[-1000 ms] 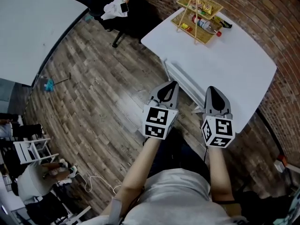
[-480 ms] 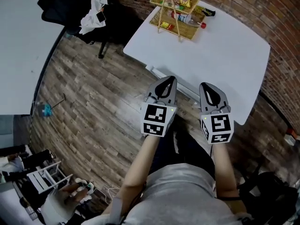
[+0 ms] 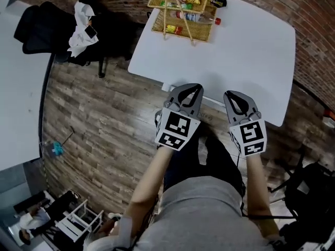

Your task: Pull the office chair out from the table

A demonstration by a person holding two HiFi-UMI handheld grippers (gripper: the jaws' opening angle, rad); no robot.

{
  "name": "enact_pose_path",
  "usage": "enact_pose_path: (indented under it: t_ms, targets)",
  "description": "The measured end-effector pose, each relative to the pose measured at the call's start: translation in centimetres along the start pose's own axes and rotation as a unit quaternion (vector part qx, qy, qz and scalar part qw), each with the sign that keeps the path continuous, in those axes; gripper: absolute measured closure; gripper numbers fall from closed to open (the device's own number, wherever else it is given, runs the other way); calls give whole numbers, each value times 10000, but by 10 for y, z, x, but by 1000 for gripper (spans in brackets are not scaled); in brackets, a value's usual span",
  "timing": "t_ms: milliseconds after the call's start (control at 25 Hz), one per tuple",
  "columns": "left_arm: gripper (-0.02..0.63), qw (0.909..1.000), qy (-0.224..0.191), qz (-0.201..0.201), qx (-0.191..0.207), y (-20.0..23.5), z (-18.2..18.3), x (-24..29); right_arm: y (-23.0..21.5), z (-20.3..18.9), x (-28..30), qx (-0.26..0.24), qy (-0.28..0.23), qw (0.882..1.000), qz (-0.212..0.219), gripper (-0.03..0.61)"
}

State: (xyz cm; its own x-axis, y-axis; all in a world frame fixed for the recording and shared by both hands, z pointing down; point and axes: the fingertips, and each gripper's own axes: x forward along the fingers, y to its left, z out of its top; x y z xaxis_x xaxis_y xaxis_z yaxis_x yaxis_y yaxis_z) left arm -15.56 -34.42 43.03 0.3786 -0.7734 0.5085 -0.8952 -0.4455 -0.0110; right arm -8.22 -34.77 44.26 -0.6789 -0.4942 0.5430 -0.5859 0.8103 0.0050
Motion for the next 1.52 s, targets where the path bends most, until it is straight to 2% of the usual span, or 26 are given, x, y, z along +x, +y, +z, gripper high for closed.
enact_pose_path:
  t_ms: [80,160,240,400,480,640,840,880,960,1000,1040,1120,1200,1320,1400,1520]
  targets:
    - [598,9980,310,-478,276,-6,-15,6,-1,-8,2,59,179,9998,-23,561]
    - [597,9920,614,-923,596,-13,-27,12,-2,-17,2,119,331,9993,-86,561]
    - [597,9852,804,-1200,919,-18,-33,16,-2,-24,3,187,438,9987,-186,560]
    - [597,9674,1156,-1596,1592,-25,-44,24,0,-26,6,361,545,9972,-360,561]
    - [597,9585,1204,-1776,1879,-31,-47,25,4,-28,5,371,576,9969,-390,561]
    - [597,9414,1211,-2103,2344,-37,-51,23,15,-32,5,60,822,9961,-299,560]
    - [595,9161,1355,-2251,3030,-39,-64,18,25,-41,4,-58,1093,9938,-189,560]
    - [595,9110,1381,-2278,3147,-40,-66,18,26,-43,4,-103,1157,9931,-167,548]
    - [573,9020,1453,-2317,3341,-41,-70,16,30,-47,5,-318,1337,9905,-87,420]
    - [536,8977,1504,-2335,3422,-41,-72,16,32,-49,5,-508,1427,9885,-47,419]
    - [500,8928,1567,-2359,3504,-41,-74,16,35,-51,6,-750,1521,9855,-7,419]
    - [474,8818,1692,-2418,3679,-42,-78,18,38,-59,8,-1310,1813,9746,86,419]
    - [452,8718,1761,-2484,3836,-45,-82,22,39,-71,11,-1912,2202,9564,165,419]
    - [431,8634,1831,-2542,3956,-49,-87,28,37,-90,17,-2722,2705,9232,222,419]
    - [428,8559,1950,-2513,4078,-50,-94,33,37,-100,22,-2983,2853,9104,270,419]
    - [428,8341,2220,-2460,4410,-48,-110,42,36,-105,29,-3091,2975,9029,287,419]
